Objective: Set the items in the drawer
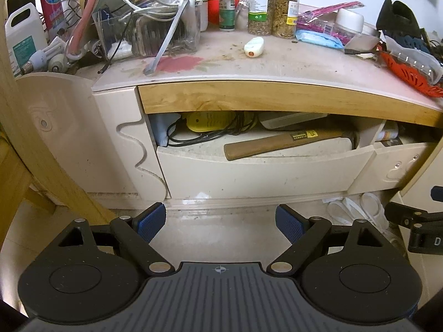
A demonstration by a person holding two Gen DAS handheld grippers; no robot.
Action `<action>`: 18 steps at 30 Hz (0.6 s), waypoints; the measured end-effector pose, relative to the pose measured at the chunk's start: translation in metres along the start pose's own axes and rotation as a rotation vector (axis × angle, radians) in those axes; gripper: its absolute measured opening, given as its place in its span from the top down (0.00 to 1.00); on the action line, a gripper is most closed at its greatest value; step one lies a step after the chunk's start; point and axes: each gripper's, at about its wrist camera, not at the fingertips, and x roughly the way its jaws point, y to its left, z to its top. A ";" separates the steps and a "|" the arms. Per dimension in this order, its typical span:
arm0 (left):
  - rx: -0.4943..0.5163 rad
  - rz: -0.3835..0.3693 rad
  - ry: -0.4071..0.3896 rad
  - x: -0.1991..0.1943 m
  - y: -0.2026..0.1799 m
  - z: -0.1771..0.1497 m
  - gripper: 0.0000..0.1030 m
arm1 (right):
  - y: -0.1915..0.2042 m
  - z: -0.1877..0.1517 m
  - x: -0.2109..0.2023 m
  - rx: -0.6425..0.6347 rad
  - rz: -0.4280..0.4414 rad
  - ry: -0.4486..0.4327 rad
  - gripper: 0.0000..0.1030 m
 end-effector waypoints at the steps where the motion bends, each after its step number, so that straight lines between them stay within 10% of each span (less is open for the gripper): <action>1: 0.001 0.001 0.000 0.000 0.000 0.000 0.13 | 0.000 -0.001 0.000 0.002 0.000 0.000 0.00; 18: 0.004 0.021 0.011 -0.002 -0.003 -0.001 0.13 | -0.002 -0.002 0.003 -0.016 -0.023 -0.010 0.00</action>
